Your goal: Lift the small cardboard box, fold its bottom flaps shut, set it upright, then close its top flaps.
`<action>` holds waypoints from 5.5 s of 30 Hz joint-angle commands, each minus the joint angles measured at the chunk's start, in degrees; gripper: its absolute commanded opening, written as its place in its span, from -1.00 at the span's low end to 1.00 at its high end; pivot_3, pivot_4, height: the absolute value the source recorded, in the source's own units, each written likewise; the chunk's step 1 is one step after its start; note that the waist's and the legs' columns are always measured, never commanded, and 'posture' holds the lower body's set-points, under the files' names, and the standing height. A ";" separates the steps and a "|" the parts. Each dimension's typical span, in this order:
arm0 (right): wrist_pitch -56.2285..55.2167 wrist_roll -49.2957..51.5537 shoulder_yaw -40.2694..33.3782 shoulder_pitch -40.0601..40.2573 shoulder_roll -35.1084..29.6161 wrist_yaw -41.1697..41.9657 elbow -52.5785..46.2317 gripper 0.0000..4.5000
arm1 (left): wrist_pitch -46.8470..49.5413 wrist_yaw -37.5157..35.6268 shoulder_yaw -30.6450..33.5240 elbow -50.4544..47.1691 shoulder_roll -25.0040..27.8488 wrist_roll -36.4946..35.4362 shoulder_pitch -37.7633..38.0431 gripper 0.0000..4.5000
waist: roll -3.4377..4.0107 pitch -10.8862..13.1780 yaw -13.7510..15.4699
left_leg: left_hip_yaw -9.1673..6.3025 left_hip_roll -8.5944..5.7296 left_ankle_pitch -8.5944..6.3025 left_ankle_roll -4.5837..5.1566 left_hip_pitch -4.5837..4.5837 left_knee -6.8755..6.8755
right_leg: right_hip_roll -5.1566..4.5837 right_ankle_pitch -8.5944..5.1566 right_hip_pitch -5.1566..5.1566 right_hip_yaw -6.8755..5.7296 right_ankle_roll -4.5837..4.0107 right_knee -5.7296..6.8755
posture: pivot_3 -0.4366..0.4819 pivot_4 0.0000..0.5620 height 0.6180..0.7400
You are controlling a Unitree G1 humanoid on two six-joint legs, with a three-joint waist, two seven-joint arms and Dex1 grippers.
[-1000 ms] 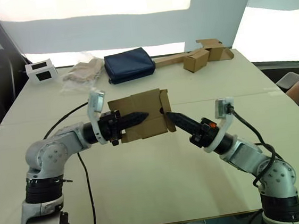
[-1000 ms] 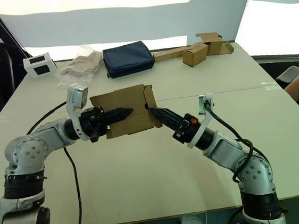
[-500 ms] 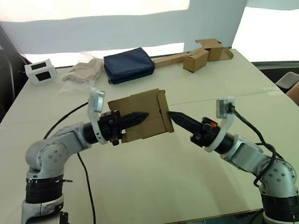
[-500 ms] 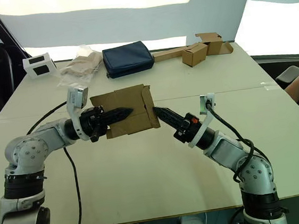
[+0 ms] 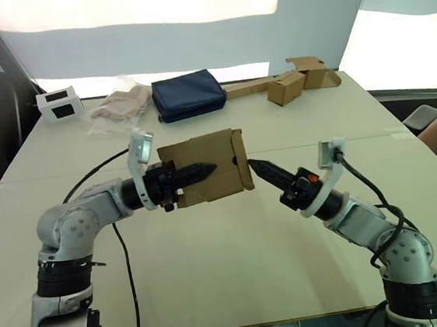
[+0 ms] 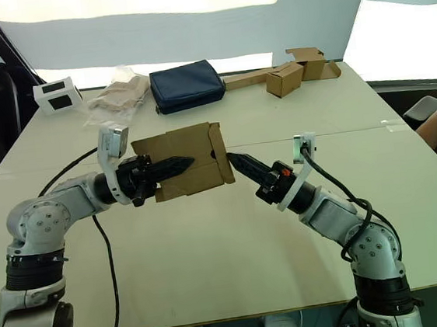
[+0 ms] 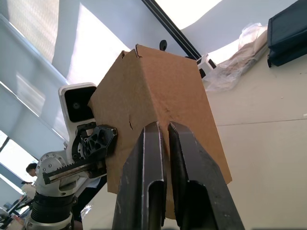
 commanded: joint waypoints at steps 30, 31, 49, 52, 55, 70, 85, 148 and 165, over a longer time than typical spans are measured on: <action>-2.04 -3.50 -1.20 -0.26 -0.94 2.97 0.50 -0.77 | -0.38 0.65 1.46 -2.04 0.09 -2.49 -0.46 -1.00 | 0.00 0.00 0.01 | 0.00 0.00 0.00 0.00 0.00 0.00 | 0.00 0.00 0.00 0.00 0.00 0.00 | -0.05 -0.47 1.00; -2.22 -4.20 -1.11 -0.40 -0.92 2.98 0.30 -0.77 | -0.36 0.70 1.45 -2.07 0.08 -2.50 -0.43 -1.00 | 0.00 0.00 0.01 | 0.01 0.00 0.00 0.00 0.00 0.00 | 0.00 0.00 0.00 0.00 0.00 0.00 | -0.05 -0.47 1.00; -0.92 -8.95 5.09 -4.88 -0.65 -1.66 -8.72 -0.77 | -1.20 1.49 -0.69 -1.84 -1.33 -0.43 0.02 -1.00 | 0.00 0.00 0.08 | 0.00 0.00 0.00 0.00 -0.01 0.00 | -0.01 0.00 0.00 -0.01 0.00 -0.01 | -0.05 -0.47 1.00; 0.96 -4.45 4.08 -4.93 -1.25 -2.47 -9.09 -0.77 | -1.22 1.42 -0.62 -1.71 -1.43 -0.15 -0.07 -1.00 | 0.00 0.00 0.06 | 0.01 -0.01 0.00 0.00 -0.01 0.00 | -0.02 0.00 0.00 0.00 -0.01 -0.01 | -0.05 -0.47 1.00; 1.96 -0.65 2.29 -4.61 -2.57 -2.85 -8.75 -0.77 | -1.14 1.40 -0.47 -1.69 -1.53 -0.11 -0.18 -1.00 | 0.00 0.00 0.08 | 0.00 0.00 0.00 0.00 -0.01 0.00 | -0.03 0.00 0.00 0.00 -0.01 -0.01 | -0.05 -0.47 1.00; 0.63 0.13 -1.36 -3.37 -3.72 -7.56 -1.19 -0.77 | -0.15 1.46 0.55 -2.48 -1.48 -1.61 -0.53 -1.00 | 0.00 0.00 -0.16 | 0.00 0.01 0.00 0.00 0.00 -0.02 | 0.04 -0.01 -0.02 0.01 -0.01 -0.02 | -0.05 -0.47 1.00; 0.78 -2.97 1.36 -2.75 -4.51 -6.66 -5.57 -0.77 | -0.02 0.91 -0.09 -1.74 -1.11 -1.33 -0.98 -1.00 | 0.00 0.00 0.08 | 0.00 -0.01 0.00 0.00 -0.03 -0.02 | -0.01 0.00 -0.02 0.00 0.00 -0.04 | -0.05 -0.47 1.00; -0.48 -39.50 7.54 2.30 -19.45 1.37 -1.06 -0.79 | -43.72 -28.93 -18.99 46.54 -0.29 46.45 -29.63 -0.76 | 0.06 0.05 0.32 | 0.03 -0.08 -0.18 0.34 -0.47 0.14 | 0.09 -0.01 -0.44 -0.02 0.39 0.24 | -0.05 -0.47 1.00; 2.19 -47.39 16.01 -0.43 -15.37 6.74 2.03 -0.79 | -36.91 -11.84 -21.51 27.10 -3.90 53.27 -6.38 -0.98 | 0.06 0.04 0.11 | 0.09 -0.12 -0.16 0.29 -0.15 0.22 | 0.00 0.06 -0.29 0.01 0.48 0.63 | -0.05 -0.47 1.00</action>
